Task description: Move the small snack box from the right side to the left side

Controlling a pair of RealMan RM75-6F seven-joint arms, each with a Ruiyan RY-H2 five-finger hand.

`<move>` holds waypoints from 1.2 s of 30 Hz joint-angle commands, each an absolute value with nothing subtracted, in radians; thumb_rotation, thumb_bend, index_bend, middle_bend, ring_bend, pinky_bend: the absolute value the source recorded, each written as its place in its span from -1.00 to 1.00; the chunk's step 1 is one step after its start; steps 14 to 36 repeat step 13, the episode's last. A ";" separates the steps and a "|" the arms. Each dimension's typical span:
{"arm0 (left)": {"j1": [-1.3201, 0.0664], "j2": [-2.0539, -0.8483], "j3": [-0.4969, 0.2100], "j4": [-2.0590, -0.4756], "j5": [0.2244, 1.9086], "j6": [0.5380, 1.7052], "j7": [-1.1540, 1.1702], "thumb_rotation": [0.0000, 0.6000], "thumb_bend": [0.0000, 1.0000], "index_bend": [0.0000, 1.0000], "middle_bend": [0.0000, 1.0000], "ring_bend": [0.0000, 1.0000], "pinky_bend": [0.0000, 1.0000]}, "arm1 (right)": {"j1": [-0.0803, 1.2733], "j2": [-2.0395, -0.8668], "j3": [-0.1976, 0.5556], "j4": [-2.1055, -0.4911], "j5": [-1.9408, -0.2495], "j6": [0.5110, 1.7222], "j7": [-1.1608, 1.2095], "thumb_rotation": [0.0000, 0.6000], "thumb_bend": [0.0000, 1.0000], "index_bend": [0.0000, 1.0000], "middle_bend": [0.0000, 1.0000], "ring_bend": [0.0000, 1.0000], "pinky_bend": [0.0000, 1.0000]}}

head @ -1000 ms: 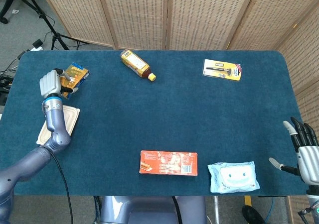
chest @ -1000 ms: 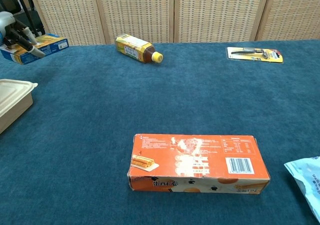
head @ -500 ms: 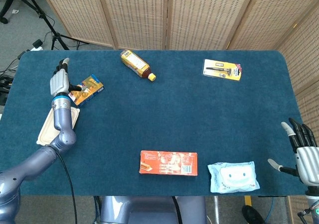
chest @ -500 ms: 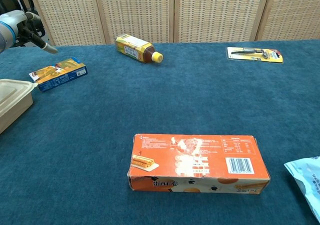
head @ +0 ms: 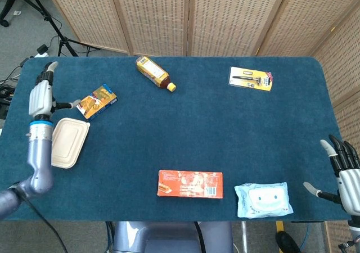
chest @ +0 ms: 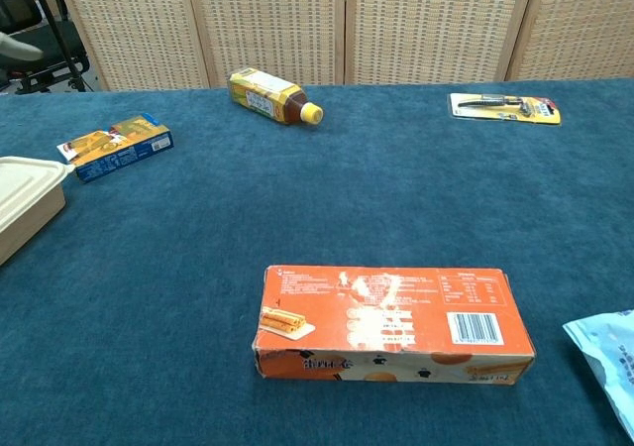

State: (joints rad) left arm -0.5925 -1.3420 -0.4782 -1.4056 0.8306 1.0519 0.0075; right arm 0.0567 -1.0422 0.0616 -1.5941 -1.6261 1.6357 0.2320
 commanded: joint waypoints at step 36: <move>-0.173 -1.216 -0.180 -1.605 1.232 1.462 -0.199 1.00 -1.00 -1.00 -1.00 -1.00 -1.00 | 0.045 -1.033 0.069 -1.591 -1.622 1.654 0.246 1.00 -1.00 -1.00 -1.00 -1.00 -1.00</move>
